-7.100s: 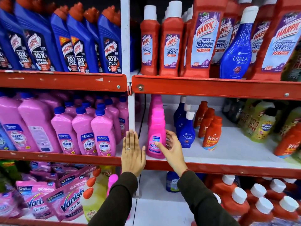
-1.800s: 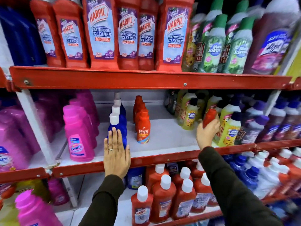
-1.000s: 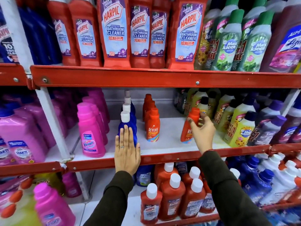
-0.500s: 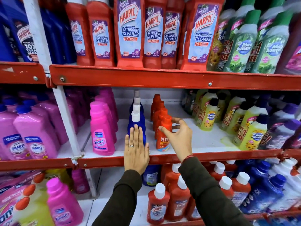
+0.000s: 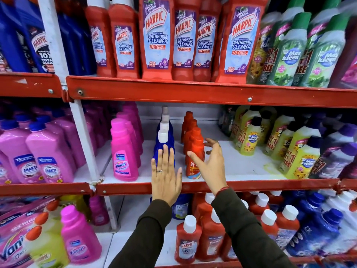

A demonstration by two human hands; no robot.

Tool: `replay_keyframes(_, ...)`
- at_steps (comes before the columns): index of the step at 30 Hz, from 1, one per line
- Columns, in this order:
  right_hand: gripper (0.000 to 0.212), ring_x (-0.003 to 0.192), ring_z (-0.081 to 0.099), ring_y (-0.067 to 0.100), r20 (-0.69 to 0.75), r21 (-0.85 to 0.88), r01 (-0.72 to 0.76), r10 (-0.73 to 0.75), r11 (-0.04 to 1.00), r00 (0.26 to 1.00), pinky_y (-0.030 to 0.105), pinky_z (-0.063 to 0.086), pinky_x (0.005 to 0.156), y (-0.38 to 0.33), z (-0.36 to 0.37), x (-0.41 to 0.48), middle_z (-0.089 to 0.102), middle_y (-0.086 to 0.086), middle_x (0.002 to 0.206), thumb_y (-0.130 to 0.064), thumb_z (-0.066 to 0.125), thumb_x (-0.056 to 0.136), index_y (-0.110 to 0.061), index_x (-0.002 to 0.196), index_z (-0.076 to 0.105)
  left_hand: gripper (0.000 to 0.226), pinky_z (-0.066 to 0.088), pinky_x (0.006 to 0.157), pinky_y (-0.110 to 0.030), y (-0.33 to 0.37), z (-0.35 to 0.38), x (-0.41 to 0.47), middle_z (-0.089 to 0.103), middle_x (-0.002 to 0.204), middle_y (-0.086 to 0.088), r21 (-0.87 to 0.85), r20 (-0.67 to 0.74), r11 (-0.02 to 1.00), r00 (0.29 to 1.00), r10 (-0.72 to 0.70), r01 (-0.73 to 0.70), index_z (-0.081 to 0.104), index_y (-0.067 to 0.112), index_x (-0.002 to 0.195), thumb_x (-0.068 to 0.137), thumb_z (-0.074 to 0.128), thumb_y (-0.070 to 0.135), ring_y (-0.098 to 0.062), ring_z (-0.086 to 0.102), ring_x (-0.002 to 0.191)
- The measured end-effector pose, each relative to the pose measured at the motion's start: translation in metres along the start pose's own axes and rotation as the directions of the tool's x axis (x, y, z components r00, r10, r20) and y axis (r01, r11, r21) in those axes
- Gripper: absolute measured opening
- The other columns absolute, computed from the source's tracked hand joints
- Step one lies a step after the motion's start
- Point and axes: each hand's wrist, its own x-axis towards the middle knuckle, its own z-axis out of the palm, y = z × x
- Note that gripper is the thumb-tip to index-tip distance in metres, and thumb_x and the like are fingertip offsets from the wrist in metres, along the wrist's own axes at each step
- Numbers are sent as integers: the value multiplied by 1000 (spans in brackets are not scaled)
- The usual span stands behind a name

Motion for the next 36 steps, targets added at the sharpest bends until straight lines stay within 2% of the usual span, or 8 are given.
replay_keyframes(4,56,131,43,6,81,343,-154,134,926,988,12,40,100,-1,-7,-17,43,-12,145,-48,46,100,-29,150,31,74,-3,135,-37,35,-14,1,-4,179,-3,-314,77,949,997,30,-5,0,13,170,107,33,33,-18,-3,166)
replay_keyframes(7,46,118,45,-5,228,437,-327,248,838,942,10,36,97,3,-6,-25,45,-18,136,-50,27,104,-34,146,34,68,9,133,-26,68,-26,-1,3,179,9,-625,272,739,957,-97,253,2,25,171,112,23,53,-9,7,165)
replay_keyframes(10,42,110,54,-4,318,449,-381,255,808,913,24,36,102,12,-5,-28,56,-16,125,-56,22,103,-38,134,43,79,12,134,-36,92,-36,5,-2,180,12,-689,528,448,818,-227,569,-7,36,170,103,14,73,-8,4,165)
replay_keyframes(15,44,100,58,-8,358,431,-407,261,805,896,9,41,82,17,-5,-33,61,-17,114,-57,24,101,-38,133,48,122,24,133,-52,84,-11,11,33,174,7,-584,779,39,573,-256,811,19,40,169,69,27,110,-16,33,159)
replay_keyframes(21,51,93,54,-12,372,456,-419,259,786,891,10,40,83,20,-7,-34,55,-11,121,-52,24,103,-28,144,44,124,26,132,-54,77,-5,9,36,172,7,-571,789,72,570,-229,818,23,39,168,67,25,111,-17,36,158)
replay_keyframes(27,35,97,59,-7,357,429,-422,279,799,892,10,42,80,19,-7,-34,60,-16,112,-52,26,104,-37,126,48,134,27,131,-54,81,-19,14,34,173,5,-592,776,63,589,-225,803,16,38,170,59,26,114,-19,36,158)
replay_keyframes(31,47,111,58,6,344,419,-404,270,813,900,23,39,97,14,-8,-36,57,-6,124,-49,29,104,-26,141,48,133,25,132,-54,82,-19,14,28,175,5,-568,788,96,573,-226,818,11,39,170,60,21,114,-19,30,160)
replay_keyframes(36,53,130,47,9,308,397,-348,233,849,922,23,33,103,6,-10,-41,51,1,144,-49,28,105,-23,150,38,67,15,135,-50,91,-49,15,6,180,4,-608,710,261,661,-244,749,-3,34,170,111,16,61,-18,11,165)
